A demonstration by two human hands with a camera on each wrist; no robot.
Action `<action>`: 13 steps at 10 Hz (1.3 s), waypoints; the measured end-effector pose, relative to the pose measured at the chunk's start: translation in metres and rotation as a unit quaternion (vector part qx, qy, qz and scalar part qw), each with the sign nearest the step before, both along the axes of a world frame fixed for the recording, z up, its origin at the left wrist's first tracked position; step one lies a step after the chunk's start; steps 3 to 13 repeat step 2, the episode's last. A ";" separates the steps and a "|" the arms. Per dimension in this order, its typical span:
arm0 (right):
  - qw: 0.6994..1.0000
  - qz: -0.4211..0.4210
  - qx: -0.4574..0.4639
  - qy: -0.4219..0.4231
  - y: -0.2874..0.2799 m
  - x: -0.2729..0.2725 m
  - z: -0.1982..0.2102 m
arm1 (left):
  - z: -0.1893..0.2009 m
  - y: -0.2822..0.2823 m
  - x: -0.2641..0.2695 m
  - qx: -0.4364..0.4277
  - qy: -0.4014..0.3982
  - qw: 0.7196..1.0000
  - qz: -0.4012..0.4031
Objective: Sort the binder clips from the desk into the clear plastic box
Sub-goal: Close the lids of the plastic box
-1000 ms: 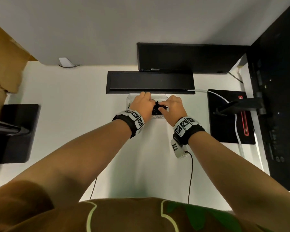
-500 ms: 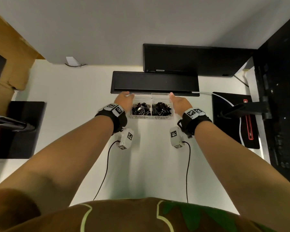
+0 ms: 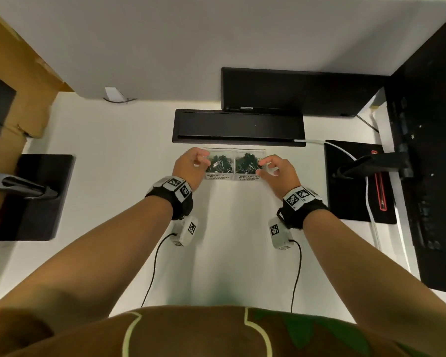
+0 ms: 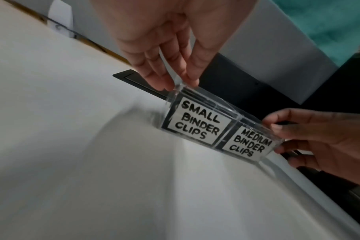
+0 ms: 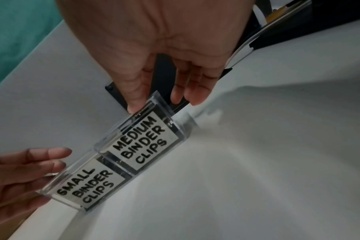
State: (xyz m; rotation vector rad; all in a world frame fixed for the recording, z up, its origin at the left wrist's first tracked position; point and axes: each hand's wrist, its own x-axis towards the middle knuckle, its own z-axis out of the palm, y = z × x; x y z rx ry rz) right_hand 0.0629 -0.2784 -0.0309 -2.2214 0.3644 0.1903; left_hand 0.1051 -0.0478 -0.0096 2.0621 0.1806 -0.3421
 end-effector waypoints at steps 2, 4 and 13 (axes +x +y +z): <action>0.999 0.003 -0.044 -0.005 0.007 0.007 -0.002 | 0.001 -0.002 -0.009 0.029 -0.039 0.999 -0.021; 0.999 0.003 -0.044 -0.005 0.007 0.007 -0.002 | 0.001 -0.002 -0.009 0.029 -0.039 0.999 -0.021; 0.999 0.003 -0.044 -0.005 0.007 0.007 -0.002 | 0.001 -0.002 -0.009 0.029 -0.039 0.999 -0.021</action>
